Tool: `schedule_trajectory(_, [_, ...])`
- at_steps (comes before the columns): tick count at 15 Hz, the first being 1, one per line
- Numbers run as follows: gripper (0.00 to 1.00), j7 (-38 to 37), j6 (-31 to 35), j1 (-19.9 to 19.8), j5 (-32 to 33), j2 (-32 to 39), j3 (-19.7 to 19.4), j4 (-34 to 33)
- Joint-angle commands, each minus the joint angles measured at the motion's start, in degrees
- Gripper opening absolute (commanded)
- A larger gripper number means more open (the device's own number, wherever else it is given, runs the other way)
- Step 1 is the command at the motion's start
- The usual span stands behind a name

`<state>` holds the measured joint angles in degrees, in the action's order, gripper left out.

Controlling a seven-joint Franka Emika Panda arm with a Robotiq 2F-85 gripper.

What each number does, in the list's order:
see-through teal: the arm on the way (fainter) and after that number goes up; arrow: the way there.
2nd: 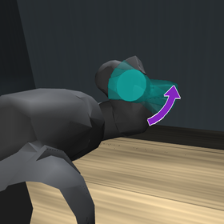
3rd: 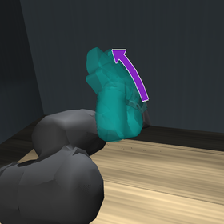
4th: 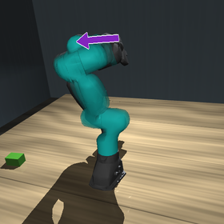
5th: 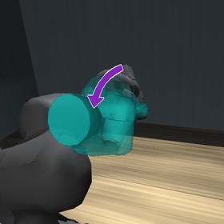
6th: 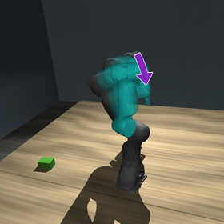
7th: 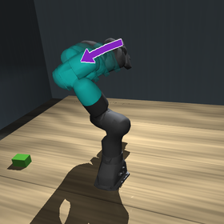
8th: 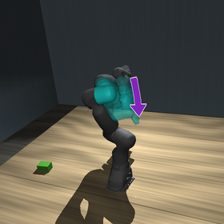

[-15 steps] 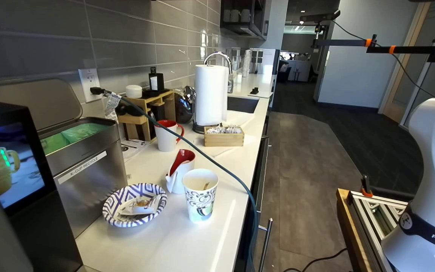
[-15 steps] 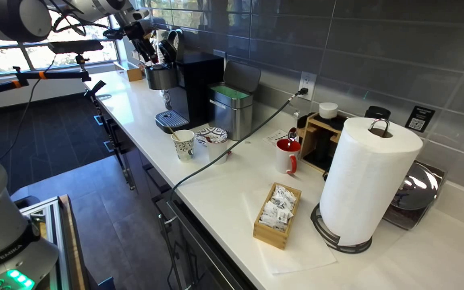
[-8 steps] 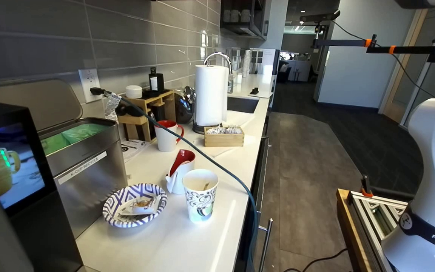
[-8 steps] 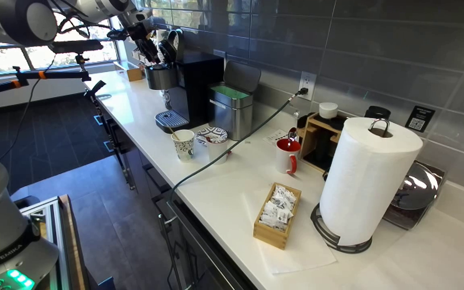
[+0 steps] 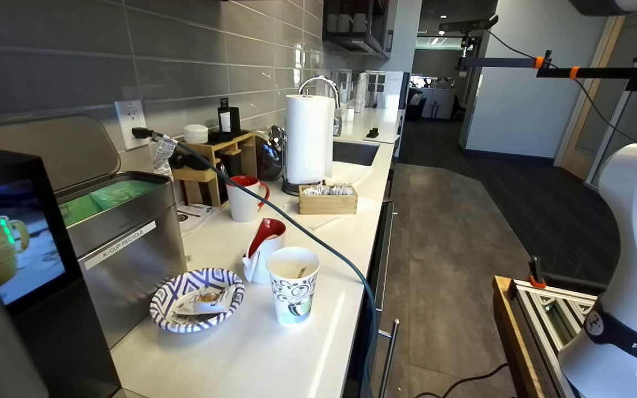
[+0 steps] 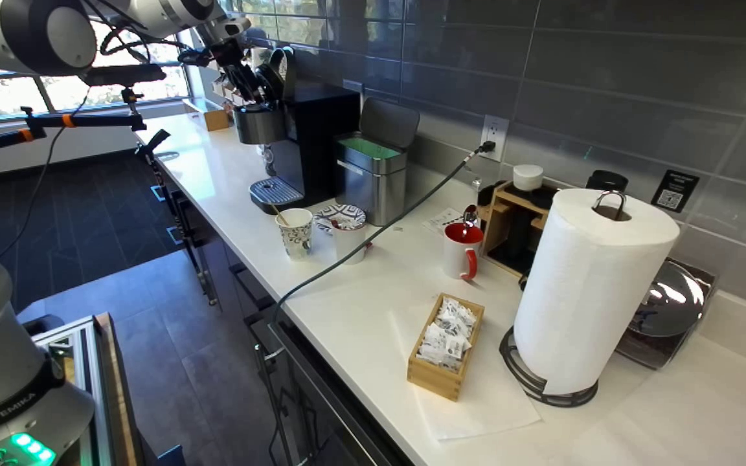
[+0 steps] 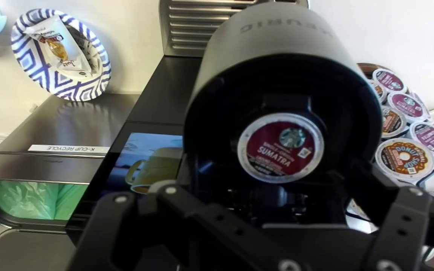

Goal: Remove the white container from the coffee making machine and put it on the counter

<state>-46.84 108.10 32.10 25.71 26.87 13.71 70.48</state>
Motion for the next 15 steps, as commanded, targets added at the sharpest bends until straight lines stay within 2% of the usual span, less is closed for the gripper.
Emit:
schedule_trajectory(1, [0.96,0.63,-0.39,-0.51,-1.45,1.19,0.35,-1.24])
schedule_trajectory(3, [0.89,0.41,-0.26,-0.62,-1.48,1.33,0.33,-1.13])
schedule_trajectory(6, [0.88,0.34,-0.27,-0.71,-1.48,1.60,0.35,-1.17])
schedule_trajectory(7, [0.78,0.30,-0.41,-0.69,-1.46,1.66,0.35,-1.22])
schedule_trajectory(8, [0.63,0.22,-0.60,-0.67,-1.51,1.69,0.35,-1.26])
schedule_trajectory(9, [0.61,0.24,-0.72,-0.67,-1.58,1.70,0.39,-1.29])
schedule_trajectory(13, [0.30,0.30,-0.64,-0.57,-2.19,1.85,0.85,-1.87])
schedule_trajectory(15, [0.29,0.34,-0.93,-0.50,-2.29,1.81,0.89,-2.15])
